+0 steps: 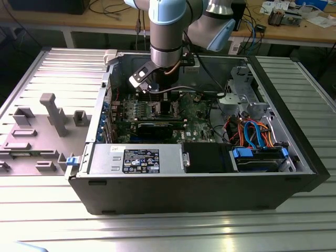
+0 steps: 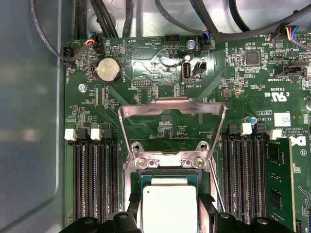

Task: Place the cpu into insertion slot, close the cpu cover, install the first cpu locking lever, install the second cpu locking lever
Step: 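Place the cpu into insertion slot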

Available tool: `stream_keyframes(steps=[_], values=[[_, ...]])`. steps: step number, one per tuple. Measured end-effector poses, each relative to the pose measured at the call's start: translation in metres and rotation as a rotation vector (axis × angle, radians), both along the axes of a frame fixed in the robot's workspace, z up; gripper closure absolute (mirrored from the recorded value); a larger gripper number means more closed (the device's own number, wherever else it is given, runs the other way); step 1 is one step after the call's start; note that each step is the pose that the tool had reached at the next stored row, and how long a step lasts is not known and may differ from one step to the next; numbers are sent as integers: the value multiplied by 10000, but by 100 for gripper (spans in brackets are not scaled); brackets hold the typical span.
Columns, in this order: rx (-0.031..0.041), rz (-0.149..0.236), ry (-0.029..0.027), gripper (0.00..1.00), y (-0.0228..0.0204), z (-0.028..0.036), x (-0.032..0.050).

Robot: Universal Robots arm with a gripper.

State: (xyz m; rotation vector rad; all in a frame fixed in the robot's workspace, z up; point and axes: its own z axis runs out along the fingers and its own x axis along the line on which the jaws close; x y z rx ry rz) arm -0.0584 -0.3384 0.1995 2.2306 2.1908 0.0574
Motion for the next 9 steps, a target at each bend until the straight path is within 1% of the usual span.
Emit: stream_keyframes(steps=[3,9], values=[[-27,12,2,45,-2,-8,0],[-29,54,1,45,-2,-11,1]])
